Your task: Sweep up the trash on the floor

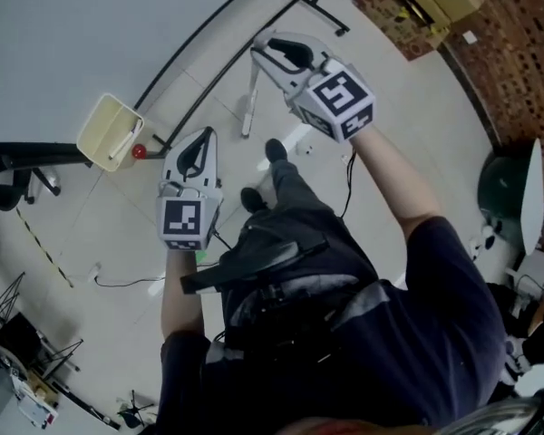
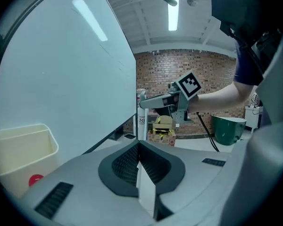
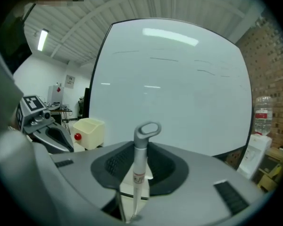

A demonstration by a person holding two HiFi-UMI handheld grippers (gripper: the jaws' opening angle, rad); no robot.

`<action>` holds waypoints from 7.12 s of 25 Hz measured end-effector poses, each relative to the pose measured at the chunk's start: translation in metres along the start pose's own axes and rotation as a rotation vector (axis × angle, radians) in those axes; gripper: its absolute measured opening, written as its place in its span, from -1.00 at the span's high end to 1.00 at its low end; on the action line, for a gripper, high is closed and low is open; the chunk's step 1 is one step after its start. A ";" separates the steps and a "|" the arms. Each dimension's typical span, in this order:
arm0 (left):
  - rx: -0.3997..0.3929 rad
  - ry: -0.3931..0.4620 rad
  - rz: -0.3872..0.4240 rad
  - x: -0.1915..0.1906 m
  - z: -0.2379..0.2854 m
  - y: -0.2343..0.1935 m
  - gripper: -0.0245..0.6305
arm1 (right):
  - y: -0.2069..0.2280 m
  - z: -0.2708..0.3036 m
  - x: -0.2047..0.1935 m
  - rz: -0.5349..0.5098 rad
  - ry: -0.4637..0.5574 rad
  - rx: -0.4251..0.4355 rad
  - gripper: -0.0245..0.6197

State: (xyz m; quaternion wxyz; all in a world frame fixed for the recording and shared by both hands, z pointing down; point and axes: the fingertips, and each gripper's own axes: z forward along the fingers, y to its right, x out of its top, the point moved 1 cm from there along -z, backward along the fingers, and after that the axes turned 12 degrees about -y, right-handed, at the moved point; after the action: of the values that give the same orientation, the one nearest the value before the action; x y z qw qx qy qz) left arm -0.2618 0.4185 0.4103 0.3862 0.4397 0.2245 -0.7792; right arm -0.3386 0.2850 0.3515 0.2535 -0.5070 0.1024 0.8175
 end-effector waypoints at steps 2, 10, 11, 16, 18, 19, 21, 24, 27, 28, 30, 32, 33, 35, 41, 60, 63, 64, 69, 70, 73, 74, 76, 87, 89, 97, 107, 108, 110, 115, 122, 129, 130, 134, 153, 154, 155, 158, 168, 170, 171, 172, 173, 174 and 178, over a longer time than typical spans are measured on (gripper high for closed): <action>-0.043 0.008 0.015 0.004 0.004 0.013 0.91 | -0.008 -0.024 0.002 -0.016 -0.008 0.011 0.60; -0.190 0.015 0.113 0.046 0.022 0.087 0.91 | 0.005 -0.120 0.004 0.010 0.009 -0.024 0.58; -0.204 0.012 0.128 0.050 0.025 0.098 0.91 | 0.005 -0.129 0.004 0.002 0.014 -0.022 0.58; -0.190 -0.053 0.235 0.061 0.047 0.152 0.47 | 0.008 -0.181 0.003 -0.003 0.078 -0.011 0.58; -0.187 -0.058 0.244 0.066 0.053 0.175 0.34 | 0.010 -0.201 0.001 -0.011 0.093 -0.006 0.59; -0.176 -0.054 0.245 0.070 0.055 0.184 0.34 | 0.011 -0.211 0.000 -0.018 0.100 -0.001 0.59; -0.154 -0.045 0.252 0.080 0.061 0.202 0.34 | 0.012 -0.230 -0.002 -0.026 0.121 0.009 0.59; -0.131 -0.048 0.285 0.099 0.074 0.233 0.34 | 0.017 -0.263 -0.007 -0.038 0.160 0.024 0.59; -0.109 -0.059 0.313 0.113 0.089 0.270 0.34 | 0.023 -0.295 -0.014 -0.046 0.179 0.037 0.59; -0.096 -0.064 0.320 0.115 0.093 0.280 0.34 | 0.024 -0.306 -0.017 -0.046 0.179 0.040 0.59; -0.066 -0.075 0.321 0.117 0.098 0.298 0.34 | 0.024 -0.325 -0.022 -0.053 0.183 0.051 0.59; -0.048 -0.082 0.325 0.118 0.100 0.315 0.33 | 0.023 -0.344 -0.028 -0.056 0.192 0.067 0.59; -0.047 -0.079 0.337 0.119 0.101 0.324 0.33 | 0.024 -0.353 -0.031 -0.055 0.199 0.074 0.59; -0.052 -0.062 0.360 0.121 0.102 0.341 0.33 | 0.024 -0.367 -0.036 -0.059 0.217 0.082 0.60; -0.117 -0.013 0.379 0.125 0.100 0.379 0.39 | 0.021 -0.394 -0.040 -0.020 0.261 0.102 0.60; -0.587 0.026 0.434 0.085 0.060 0.392 0.64 | -0.017 -0.394 -0.053 0.007 0.152 -0.100 0.45; -0.669 -0.006 0.490 0.066 0.045 0.381 0.65 | -0.029 -0.383 -0.054 0.057 0.125 -0.114 0.07; -0.696 -0.014 0.507 0.061 0.040 0.378 0.65 | -0.033 -0.380 -0.055 0.076 0.123 -0.101 -0.02; -0.849 -0.052 0.601 0.039 0.022 0.383 0.65 | -0.064 -0.377 -0.041 0.091 0.149 -0.028 -0.06; -0.869 -0.056 0.610 0.037 0.020 0.384 0.65 | -0.071 -0.375 -0.039 0.076 0.137 -0.013 -0.04; -0.906 -0.058 0.600 0.037 0.014 0.380 0.65 | -0.085 -0.366 -0.043 0.021 0.074 0.002 0.07; -0.917 -0.061 0.594 0.037 0.013 0.378 0.65 | -0.087 -0.364 -0.046 0.012 0.057 -0.002 0.11; -0.947 -0.073 0.592 0.037 0.010 0.375 0.65 | -0.088 -0.362 -0.051 0.010 0.047 -0.023 0.37; -1.032 -0.154 0.640 0.035 0.020 0.396 0.65 | -0.070 -0.368 -0.064 0.114 0.149 0.057 0.55; -1.006 -0.163 0.644 0.035 0.028 0.399 0.65 | -0.063 -0.369 -0.069 0.137 0.150 0.027 0.56; -0.819 -0.219 0.656 0.013 0.065 0.406 0.64 | -0.043 -0.360 -0.107 0.247 0.069 -0.136 0.56; -0.631 -0.205 0.520 0.009 0.080 0.400 0.47 | -0.026 -0.358 -0.122 0.389 0.110 -0.244 0.56; -0.617 -0.203 0.514 0.009 0.081 0.399 0.47 | -0.023 -0.357 -0.123 0.406 0.118 -0.248 0.56; -0.598 -0.196 0.496 0.008 0.082 0.394 0.47 | -0.016 -0.355 -0.129 0.447 0.122 -0.261 0.56; -0.579 -0.203 0.499 -0.006 0.091 0.380 0.62 | -0.012 -0.336 -0.142 0.527 0.109 -0.295 0.56; -0.714 -0.201 0.474 -0.022 0.111 0.370 0.68 | -0.006 -0.313 -0.159 0.648 0.101 -0.389 0.52; -0.889 -0.220 0.572 -0.037 0.129 0.363 0.68 | 0.001 -0.299 -0.182 0.753 0.061 -0.568 0.52; -0.908 -0.228 0.589 -0.042 0.131 0.362 0.68 | 0.000 -0.298 -0.187 0.771 0.055 -0.587 0.52; -0.961 -0.267 0.638 -0.064 0.139 0.361 0.68 | -0.010 -0.292 -0.211 0.846 0.029 -0.646 0.52; -0.973 -0.360 0.666 -0.139 0.170 0.368 0.69 | -0.026 -0.251 -0.283 0.876 -0.134 -0.736 0.53; -0.977 -0.353 0.667 -0.139 0.175 0.371 0.69 | -0.023 -0.251 -0.285 0.849 -0.143 -0.742 0.53; -0.978 -0.345 0.668 -0.137 0.180 0.373 0.69 | -0.019 -0.252 -0.287 0.825 -0.151 -0.749 0.53; -0.984 -0.342 0.689 -0.135 0.190 0.380 0.69 | -0.009 -0.254 -0.293 0.792 -0.163 -0.780 0.55; -1.014 -0.392 0.823 -0.128 0.231 0.412 0.69 | 0.036 -0.273 -0.324 0.759 -0.199 -0.852 0.56; -0.996 -0.405 0.824 -0.128 0.243 0.416 0.69 | 0.045 -0.272 -0.331 0.750 -0.188 -0.848 0.56; -0.987 -0.412 0.824 -0.130 0.248 0.416 0.69 | 0.048 -0.270 -0.335 0.745 -0.185 -0.841 0.56; -0.981 -0.417 0.820 -0.134 0.252 0.417 0.69 | 0.049 -0.267 -0.339 0.739 -0.183 -0.833 0.56; -0.977 -0.417 0.811 -0.137 0.256 0.418 0.69 | 0.050 -0.266 -0.344 0.734 -0.182 -0.824 0.56; -0.973 -0.411 0.800 -0.139 0.261 0.421 0.69 | 0.053 -0.266 -0.349 0.730 -0.179 -0.817 0.56; -0.964 -0.374 0.796 -0.136 0.281 0.438 0.68 | 0.074 -0.279 -0.367 0.746 -0.152 -0.811 0.55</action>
State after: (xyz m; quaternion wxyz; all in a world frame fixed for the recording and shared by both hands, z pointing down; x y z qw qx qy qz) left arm -0.0124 0.0168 0.6665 0.8316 0.1236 0.2978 -0.4522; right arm -0.0292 -0.0106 0.5387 -0.2618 -0.4331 -0.0665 0.8599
